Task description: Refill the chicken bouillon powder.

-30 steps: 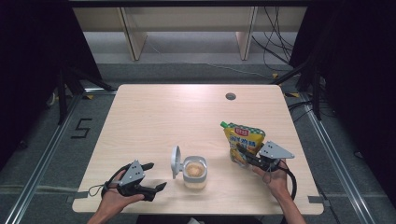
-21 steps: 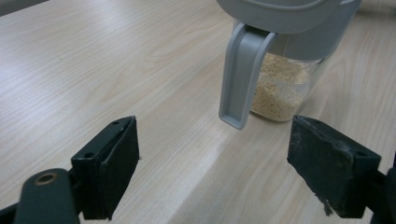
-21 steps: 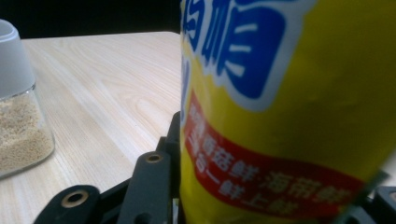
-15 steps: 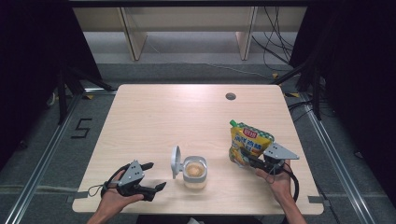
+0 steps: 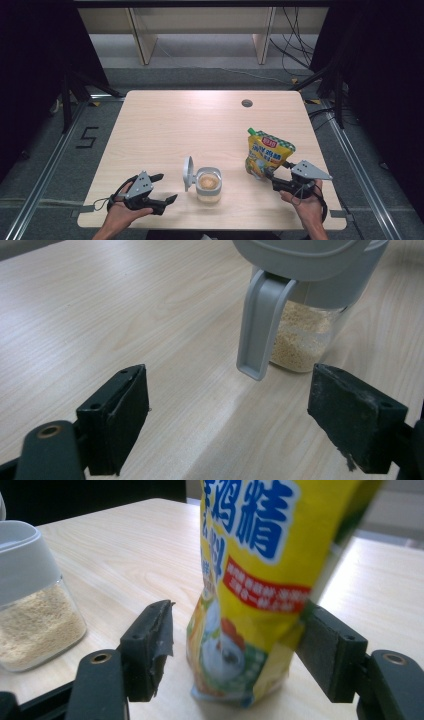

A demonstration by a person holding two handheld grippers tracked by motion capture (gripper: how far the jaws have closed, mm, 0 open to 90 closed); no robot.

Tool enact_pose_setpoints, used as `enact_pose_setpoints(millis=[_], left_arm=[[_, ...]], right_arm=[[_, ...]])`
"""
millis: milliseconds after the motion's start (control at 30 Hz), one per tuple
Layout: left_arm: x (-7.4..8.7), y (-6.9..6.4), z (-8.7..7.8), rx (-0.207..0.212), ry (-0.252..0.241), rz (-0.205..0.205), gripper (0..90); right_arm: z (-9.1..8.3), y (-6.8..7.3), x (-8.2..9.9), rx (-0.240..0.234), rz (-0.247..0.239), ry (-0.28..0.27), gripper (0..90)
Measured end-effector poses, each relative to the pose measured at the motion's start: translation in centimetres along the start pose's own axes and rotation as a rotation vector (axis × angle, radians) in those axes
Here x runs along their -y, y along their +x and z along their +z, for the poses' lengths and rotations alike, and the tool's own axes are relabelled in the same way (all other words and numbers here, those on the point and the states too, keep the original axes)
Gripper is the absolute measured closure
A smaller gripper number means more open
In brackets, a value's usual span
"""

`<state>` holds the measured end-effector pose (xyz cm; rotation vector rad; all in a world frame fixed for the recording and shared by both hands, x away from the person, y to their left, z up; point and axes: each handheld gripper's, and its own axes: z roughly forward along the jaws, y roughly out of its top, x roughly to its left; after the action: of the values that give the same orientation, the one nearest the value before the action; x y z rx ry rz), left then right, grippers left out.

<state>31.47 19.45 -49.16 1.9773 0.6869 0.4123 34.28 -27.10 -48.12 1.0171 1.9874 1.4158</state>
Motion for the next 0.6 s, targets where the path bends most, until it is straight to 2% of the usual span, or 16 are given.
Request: enact_pose_setpoints(millis=[33,67,100,167,200,233,300,367,400,433,467,500,533,567,600], left_arm=[[0.0,0.0,0.0,0.000,0.001,0.003,16.3],[-0.1,0.1,-0.1,-0.004,0.004,0.012,16.3],[-0.1,0.0,-0.1,0.000,0.005,-0.002,16.3],[-0.2,0.3,-0.1,0.002,0.005,0.021,16.3],[-0.2,0.3,-0.1,-0.005,0.004,0.020,16.3],[-0.2,0.3,-0.1,-0.005,0.007,0.018,16.3],[-0.2,0.2,-0.1,-0.002,-0.001,0.017,16.3],[-0.2,0.2,-0.1,-0.003,-0.003,0.019,16.3],[-0.2,0.1,-0.2,-0.006,-0.002,0.013,16.3],[-0.2,0.0,-0.2,-0.008,-0.004,-0.001,16.3],[-0.2,0.1,-0.3,-0.009,-0.005,0.016,16.3],[-0.2,0.1,-0.3,-0.010,-0.004,0.013,16.3],[-0.2,0.2,-0.3,-0.014,0.002,0.015,16.3],[-0.2,0.2,-0.3,-0.014,0.002,0.013,16.3],[-0.2,0.2,-0.2,-0.011,0.003,0.021,16.3]], right_arm=[[-0.5,0.3,0.0,0.008,0.029,0.020,33.4],[-0.7,0.5,0.1,0.021,0.039,0.018,32.7],[-0.9,0.6,0.1,0.020,0.038,0.027,32.6],[-1.2,0.7,0.2,0.034,0.029,0.035,32.3],[-1.5,0.6,0.2,0.035,0.025,0.055,32.0],[-1.6,0.9,0.4,0.054,0.050,0.063,31.3],[-1.9,0.8,0.6,0.071,0.038,0.092,30.3],[-2.3,1.2,0.8,0.079,0.078,0.116,29.3],[-2.4,1.0,0.8,0.058,0.044,0.110,29.2],[-2.5,1.1,0.9,0.038,0.040,0.095,29.4],[-2.7,1.3,0.9,0.043,0.033,0.102,29.2],[-2.8,1.4,0.9,0.050,0.033,0.113,29.0],[-3.1,1.7,1.0,0.044,0.061,0.143,28.4],[-3.1,1.7,1.2,0.040,0.055,0.140,26.7],[-3.2,2.0,1.3,0.034,0.077,0.149,25.7]])
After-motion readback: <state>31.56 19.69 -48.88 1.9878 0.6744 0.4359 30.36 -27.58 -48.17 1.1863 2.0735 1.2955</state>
